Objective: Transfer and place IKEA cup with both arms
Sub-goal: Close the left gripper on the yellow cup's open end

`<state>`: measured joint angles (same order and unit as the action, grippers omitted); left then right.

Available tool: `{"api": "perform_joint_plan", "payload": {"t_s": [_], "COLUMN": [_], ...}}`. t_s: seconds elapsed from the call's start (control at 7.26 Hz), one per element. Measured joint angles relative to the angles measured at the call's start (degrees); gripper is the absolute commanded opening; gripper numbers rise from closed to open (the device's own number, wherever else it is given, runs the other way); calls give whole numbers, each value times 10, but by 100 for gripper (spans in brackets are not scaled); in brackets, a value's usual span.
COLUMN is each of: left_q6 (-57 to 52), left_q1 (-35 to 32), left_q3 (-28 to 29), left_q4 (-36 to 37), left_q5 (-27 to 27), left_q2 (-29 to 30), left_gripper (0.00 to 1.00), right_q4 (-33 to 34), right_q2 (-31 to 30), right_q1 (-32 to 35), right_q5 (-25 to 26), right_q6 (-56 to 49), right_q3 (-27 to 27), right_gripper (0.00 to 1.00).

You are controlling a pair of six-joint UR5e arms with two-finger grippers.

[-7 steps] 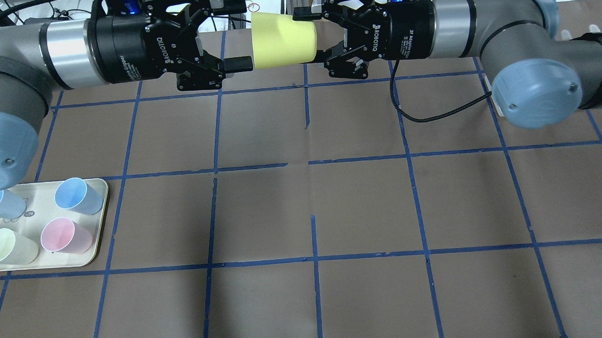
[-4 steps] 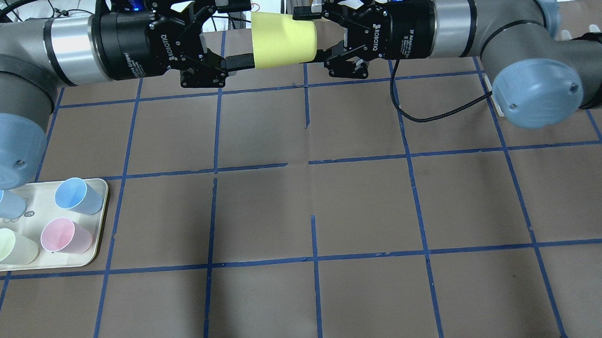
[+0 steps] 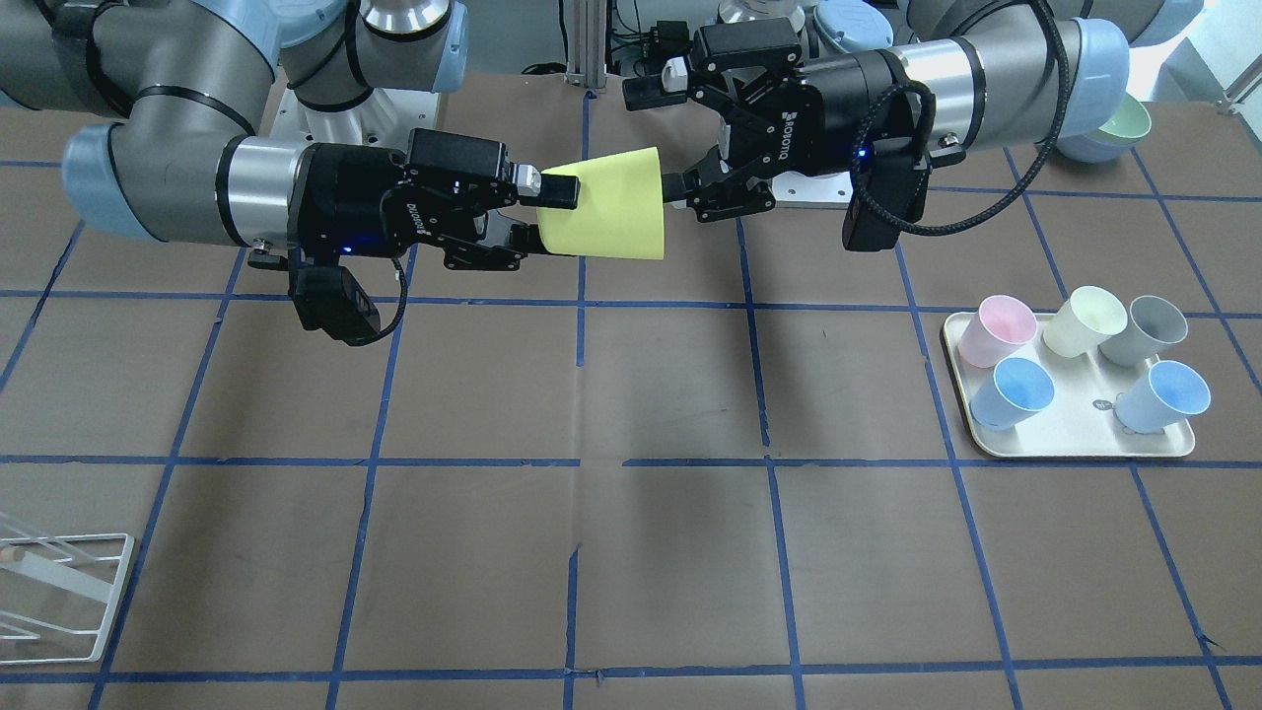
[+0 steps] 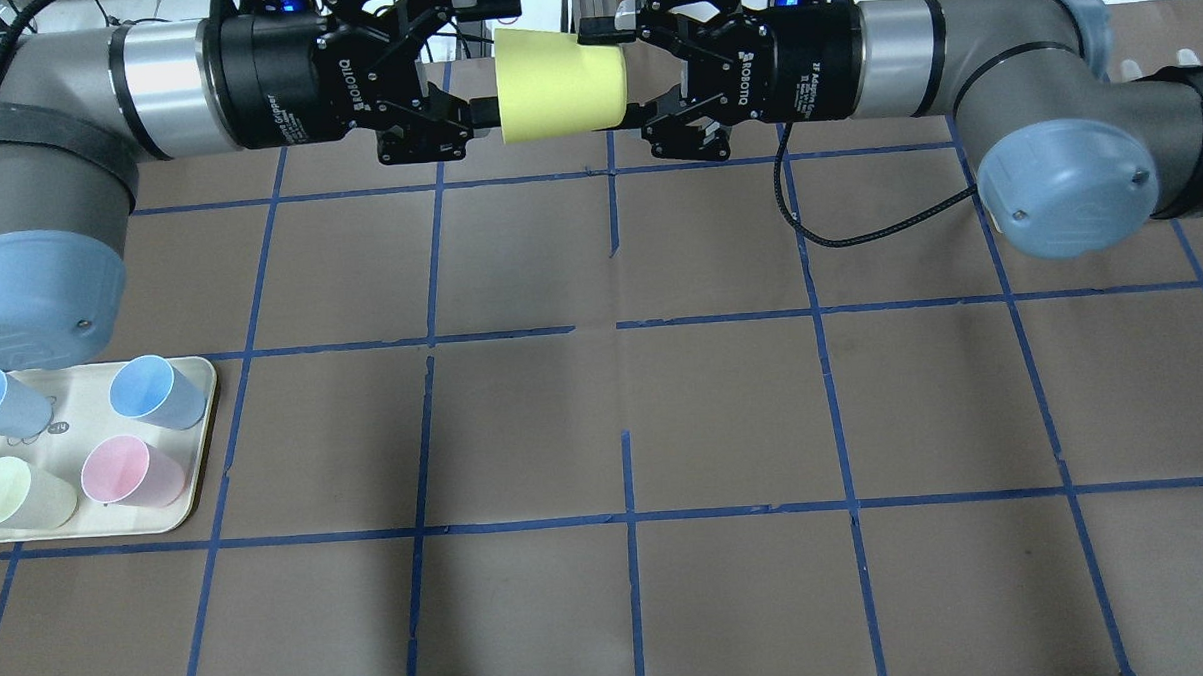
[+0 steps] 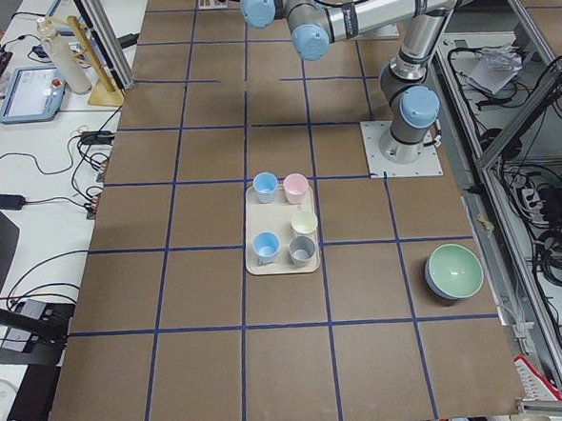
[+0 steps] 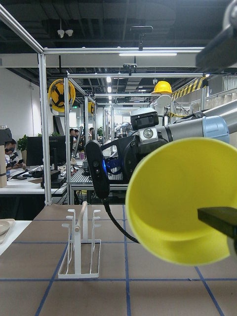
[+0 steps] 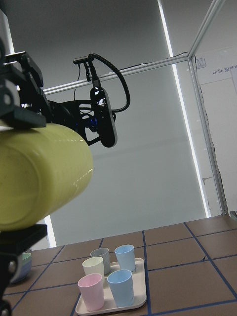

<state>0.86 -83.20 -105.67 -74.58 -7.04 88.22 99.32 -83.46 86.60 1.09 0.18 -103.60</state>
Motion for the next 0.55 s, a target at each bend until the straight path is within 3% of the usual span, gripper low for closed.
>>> {"api": "perform_joint_plan", "payload": {"t_s": [0.14, 0.28, 0.55], "left_q6": [0, -2, -2], "left_q1": [-4, -6, -6], "left_q3": [0, 0, -1], "left_q4": [1, 1, 1], "left_q5": [-1, -1, -3], "left_q2": [1, 2, 3], "left_gripper": [33, 24, 16], "right_q4": [0, 0, 0], "right_q2": [0, 0, 1], "right_q1": [0, 0, 1], "right_q5": [0, 0, 0], "right_q6": [0, 1, 1], "right_q3": [0, 0, 1], "right_gripper": [4, 5, 6]}}
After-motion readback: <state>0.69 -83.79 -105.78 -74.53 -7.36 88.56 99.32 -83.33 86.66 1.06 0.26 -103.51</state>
